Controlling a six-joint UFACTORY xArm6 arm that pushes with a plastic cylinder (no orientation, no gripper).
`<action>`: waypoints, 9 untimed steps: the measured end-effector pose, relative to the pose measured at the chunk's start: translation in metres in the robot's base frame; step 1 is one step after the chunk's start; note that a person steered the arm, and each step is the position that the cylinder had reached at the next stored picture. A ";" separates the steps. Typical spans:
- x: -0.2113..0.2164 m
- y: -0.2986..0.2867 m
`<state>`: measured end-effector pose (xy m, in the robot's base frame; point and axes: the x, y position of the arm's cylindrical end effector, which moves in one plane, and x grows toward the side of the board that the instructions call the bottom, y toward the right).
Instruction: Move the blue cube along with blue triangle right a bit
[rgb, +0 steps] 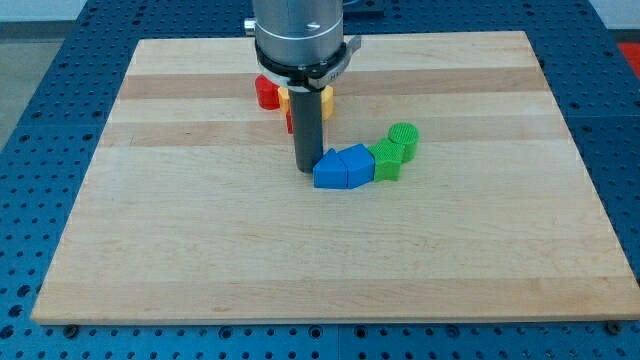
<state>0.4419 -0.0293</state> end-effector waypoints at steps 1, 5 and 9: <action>0.000 0.000; -0.021 0.061; 0.012 0.124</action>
<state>0.4537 0.0943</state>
